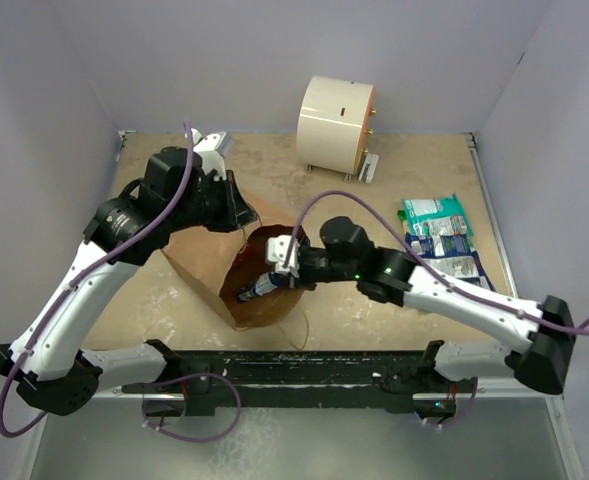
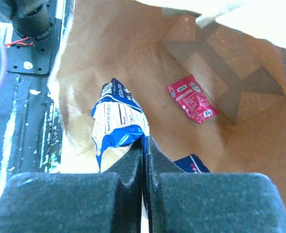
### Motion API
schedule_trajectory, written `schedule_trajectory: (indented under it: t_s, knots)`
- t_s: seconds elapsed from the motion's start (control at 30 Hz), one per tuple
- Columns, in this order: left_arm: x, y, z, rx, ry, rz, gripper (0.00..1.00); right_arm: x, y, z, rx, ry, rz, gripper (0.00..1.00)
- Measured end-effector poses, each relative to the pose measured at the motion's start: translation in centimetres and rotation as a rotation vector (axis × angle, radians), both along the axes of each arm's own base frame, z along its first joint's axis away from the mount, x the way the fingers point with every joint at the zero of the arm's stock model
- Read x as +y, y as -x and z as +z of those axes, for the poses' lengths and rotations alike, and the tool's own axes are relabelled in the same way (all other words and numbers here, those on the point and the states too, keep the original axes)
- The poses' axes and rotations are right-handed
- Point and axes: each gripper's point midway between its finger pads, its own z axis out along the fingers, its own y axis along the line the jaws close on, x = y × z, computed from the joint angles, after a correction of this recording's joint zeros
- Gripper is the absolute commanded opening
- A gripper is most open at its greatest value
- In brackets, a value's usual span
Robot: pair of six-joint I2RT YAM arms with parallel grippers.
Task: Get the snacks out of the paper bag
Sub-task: Take out the snack from the paper bag, then place the snack at the center of the board.
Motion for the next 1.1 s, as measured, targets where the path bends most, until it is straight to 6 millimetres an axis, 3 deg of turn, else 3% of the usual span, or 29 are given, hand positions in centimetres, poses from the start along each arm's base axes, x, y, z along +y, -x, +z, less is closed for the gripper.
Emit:
schedule_trajectory:
  t_s: [0.3, 0.4, 0.5, 0.7, 0.8, 0.97, 1.1]
  knots:
    - [0.2, -1.0, -1.0, -0.013, -0.023, 0.034, 0.00, -8.0, 3.3, 10.1, -0.074, -0.082, -0.082, 0.00]
    - [0.3, -1.2, -1.3, -0.015, -0.029, 0.043, 0.00, -10.5, 3.6, 12.5, -0.101, -0.101, -0.144, 0.00]
    - [0.4, -1.2, -1.4, -0.016, -0.035, 0.045, 0.00, -13.0, 2.6, 13.7, -0.126, -0.101, -0.271, 0.00]
    - [0.4, -1.3, -1.5, -0.020, -0.038, 0.043, 0.00, -19.2, -2.9, 13.7, -0.211, -0.037, -0.750, 0.00]
    - [0.2, -1.2, -1.6, -0.015, -0.035, 0.032, 0.00, -22.5, -5.5, 12.4, -0.270, 0.035, -0.982, 0.00]
    - [-0.3, -0.8, -1.8, -0.006, -0.032, -0.009, 0.00, -28.0, -9.1, 8.2, -0.321, 0.216, -1.226, 0.00]
    - [-1.0, -0.4, -2.1, 0.009, -0.025, -0.057, 0.00, -31.8, -10.5, 4.5, -0.365, 0.374, -1.295, 0.00]
